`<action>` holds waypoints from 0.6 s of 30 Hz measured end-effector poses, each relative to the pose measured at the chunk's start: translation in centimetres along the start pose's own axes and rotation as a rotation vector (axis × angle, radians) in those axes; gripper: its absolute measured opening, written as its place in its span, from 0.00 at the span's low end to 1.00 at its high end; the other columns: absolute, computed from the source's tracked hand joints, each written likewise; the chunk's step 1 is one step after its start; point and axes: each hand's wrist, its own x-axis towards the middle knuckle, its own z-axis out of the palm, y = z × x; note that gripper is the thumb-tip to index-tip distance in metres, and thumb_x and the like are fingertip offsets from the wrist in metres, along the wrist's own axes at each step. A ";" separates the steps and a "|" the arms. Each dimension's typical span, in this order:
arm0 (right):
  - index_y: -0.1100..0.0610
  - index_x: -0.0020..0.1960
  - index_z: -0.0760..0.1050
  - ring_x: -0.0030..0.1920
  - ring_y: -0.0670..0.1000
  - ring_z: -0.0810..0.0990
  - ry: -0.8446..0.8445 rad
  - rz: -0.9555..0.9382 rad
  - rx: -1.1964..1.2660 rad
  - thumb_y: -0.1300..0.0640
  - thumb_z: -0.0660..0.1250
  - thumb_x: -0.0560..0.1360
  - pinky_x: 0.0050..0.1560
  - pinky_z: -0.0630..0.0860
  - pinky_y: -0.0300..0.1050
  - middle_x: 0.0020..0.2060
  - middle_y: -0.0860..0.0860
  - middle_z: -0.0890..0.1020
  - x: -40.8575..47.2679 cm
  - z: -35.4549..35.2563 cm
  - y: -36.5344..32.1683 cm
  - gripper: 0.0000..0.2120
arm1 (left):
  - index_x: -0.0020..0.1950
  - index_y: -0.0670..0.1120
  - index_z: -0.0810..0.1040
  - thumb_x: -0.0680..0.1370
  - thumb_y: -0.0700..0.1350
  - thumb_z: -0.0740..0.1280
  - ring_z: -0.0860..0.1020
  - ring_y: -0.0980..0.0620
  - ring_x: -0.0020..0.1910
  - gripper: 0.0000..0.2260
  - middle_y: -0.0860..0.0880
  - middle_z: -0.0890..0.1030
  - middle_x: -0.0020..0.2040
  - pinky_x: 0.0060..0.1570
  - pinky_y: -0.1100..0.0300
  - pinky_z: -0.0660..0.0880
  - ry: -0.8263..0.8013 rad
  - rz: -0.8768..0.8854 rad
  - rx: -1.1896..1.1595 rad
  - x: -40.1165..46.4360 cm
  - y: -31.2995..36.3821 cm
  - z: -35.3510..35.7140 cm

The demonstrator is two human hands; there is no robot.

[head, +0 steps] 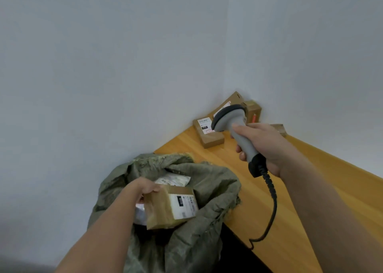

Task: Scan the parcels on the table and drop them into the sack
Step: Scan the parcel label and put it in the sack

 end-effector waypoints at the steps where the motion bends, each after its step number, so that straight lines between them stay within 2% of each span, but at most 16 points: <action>1: 0.62 0.56 0.76 0.31 0.50 0.75 0.000 0.002 -0.003 0.51 0.67 0.79 0.30 0.74 0.42 0.35 0.57 0.76 0.1 0.4 0.2 0.14 | 0.58 0.35 0.76 0.77 0.45 0.71 0.81 0.43 0.48 0.16 0.40 0.81 0.53 0.49 0.52 0.80 0.011 0.006 -0.045 0.2 -0.3 0.4; 3: 0.62 0.57 0.76 0.32 0.50 0.75 0.003 0.008 -0.009 0.51 0.67 0.79 0.30 0.74 0.42 0.35 0.57 0.76 0.2 1.0 0.7 0.15 | 0.56 0.35 0.76 0.76 0.46 0.73 0.81 0.43 0.45 0.17 0.39 0.82 0.50 0.44 0.52 0.80 0.041 0.010 -0.102 0.5 -0.6 1.2; 6: 0.62 0.58 0.75 0.32 0.50 0.75 0.020 0.027 -0.010 0.51 0.67 0.79 0.29 0.74 0.41 0.38 0.57 0.76 0.5 1.3 1.5 0.15 | 0.52 0.37 0.73 0.75 0.49 0.73 0.81 0.42 0.45 0.18 0.39 0.80 0.46 0.46 0.50 0.81 0.035 0.002 -0.074 0.8 -0.7 2.0; 8: 0.62 0.59 0.75 0.32 0.49 0.76 0.040 0.042 0.001 0.51 0.67 0.79 0.28 0.74 0.40 0.40 0.57 0.76 0.7 1.2 2.2 0.16 | 0.56 0.36 0.72 0.76 0.51 0.71 0.80 0.41 0.47 0.20 0.40 0.79 0.49 0.46 0.50 0.79 -0.013 -0.021 -0.040 1.3 -0.4 2.3; 11: 0.62 0.59 0.75 0.33 0.50 0.76 0.079 0.081 0.016 0.51 0.67 0.79 0.29 0.74 0.40 0.41 0.57 0.76 1.1 0.4 3.3 0.16 | 0.63 0.36 0.72 0.75 0.54 0.72 0.80 0.43 0.46 0.26 0.40 0.79 0.53 0.41 0.51 0.78 -0.068 -0.056 0.048 2.4 0.2 2.6; 13: 0.63 0.58 0.75 0.33 0.50 0.76 0.096 0.105 0.018 0.52 0.67 0.79 0.29 0.74 0.40 0.40 0.57 0.76 1.6 -0.3 3.7 0.15 | 0.64 0.35 0.72 0.76 0.54 0.72 0.81 0.42 0.48 0.27 0.39 0.80 0.54 0.46 0.49 0.81 -0.062 -0.053 0.093 3.4 0.8 3.3; 15: 0.64 0.58 0.75 0.33 0.50 0.75 0.110 0.119 0.024 0.52 0.66 0.79 0.28 0.74 0.40 0.39 0.58 0.75 2.6 -1.2 3.9 0.15 | 0.63 0.35 0.74 0.77 0.55 0.69 0.81 0.41 0.52 0.25 0.38 0.80 0.56 0.50 0.50 0.80 0.046 0.013 0.215 4.3 1.6 3.9; 18: 0.64 0.58 0.75 0.33 0.51 0.75 0.144 0.134 0.038 0.52 0.67 0.79 0.29 0.74 0.41 0.38 0.58 0.75 4.9 -2.6 3.8 0.16 | 0.56 0.36 0.77 0.79 0.57 0.65 0.79 0.43 0.50 0.23 0.39 0.80 0.54 0.42 0.55 0.75 0.249 0.119 0.367 5.6 3.0 3.9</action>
